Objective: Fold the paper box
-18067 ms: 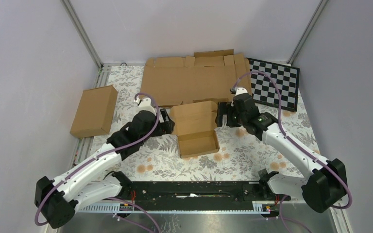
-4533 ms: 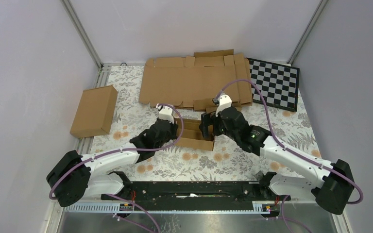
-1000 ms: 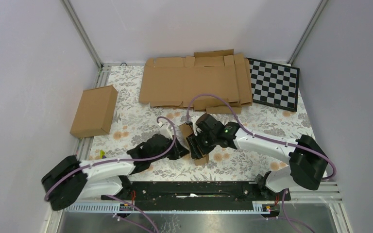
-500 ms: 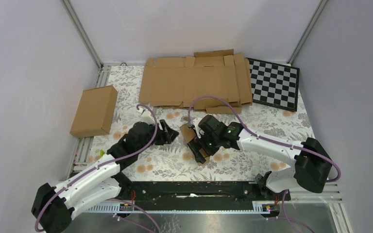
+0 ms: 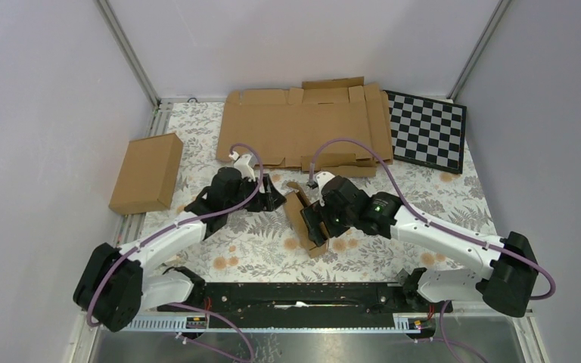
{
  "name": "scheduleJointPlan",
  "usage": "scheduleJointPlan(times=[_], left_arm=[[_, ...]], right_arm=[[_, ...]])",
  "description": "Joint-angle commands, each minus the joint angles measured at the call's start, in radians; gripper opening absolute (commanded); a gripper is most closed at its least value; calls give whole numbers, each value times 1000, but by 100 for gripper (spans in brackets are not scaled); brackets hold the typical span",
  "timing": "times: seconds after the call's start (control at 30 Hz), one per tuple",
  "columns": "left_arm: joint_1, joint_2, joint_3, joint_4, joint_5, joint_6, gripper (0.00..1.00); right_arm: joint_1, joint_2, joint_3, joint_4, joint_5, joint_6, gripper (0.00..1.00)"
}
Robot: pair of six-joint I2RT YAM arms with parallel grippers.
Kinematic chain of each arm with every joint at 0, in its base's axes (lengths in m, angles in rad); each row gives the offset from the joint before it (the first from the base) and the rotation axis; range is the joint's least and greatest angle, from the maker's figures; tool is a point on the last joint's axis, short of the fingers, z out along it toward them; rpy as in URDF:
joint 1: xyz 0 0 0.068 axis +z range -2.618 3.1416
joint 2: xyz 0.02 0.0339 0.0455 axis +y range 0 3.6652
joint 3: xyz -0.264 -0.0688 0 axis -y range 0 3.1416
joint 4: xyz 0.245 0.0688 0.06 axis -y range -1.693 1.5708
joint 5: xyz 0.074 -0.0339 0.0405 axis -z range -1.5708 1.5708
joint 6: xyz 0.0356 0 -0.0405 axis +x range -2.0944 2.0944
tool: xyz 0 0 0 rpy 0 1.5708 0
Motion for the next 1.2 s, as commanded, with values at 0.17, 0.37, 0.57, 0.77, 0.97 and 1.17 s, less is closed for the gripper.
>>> scheduleJointPlan(times=[0.17,0.37,0.57,0.77,0.97,1.17], left_arm=[[10,148,54,189,137,18,62],[10,172,39,219,137,0,53],[1,203,31,220,135,-3,50],[-23,228,30,228,127,-8,48],[-39,241,45,212,109,-6,47],[-64,246,51,211,78,-20,47]], right_arm=[[4,-18,-47,65,122,146,78],[3,53,-19,67,120,127,64],[4,114,2,45,132,101,44],[4,123,29,42,112,71,68],[4,140,84,44,95,68,93],[4,201,113,69,40,106,100]])
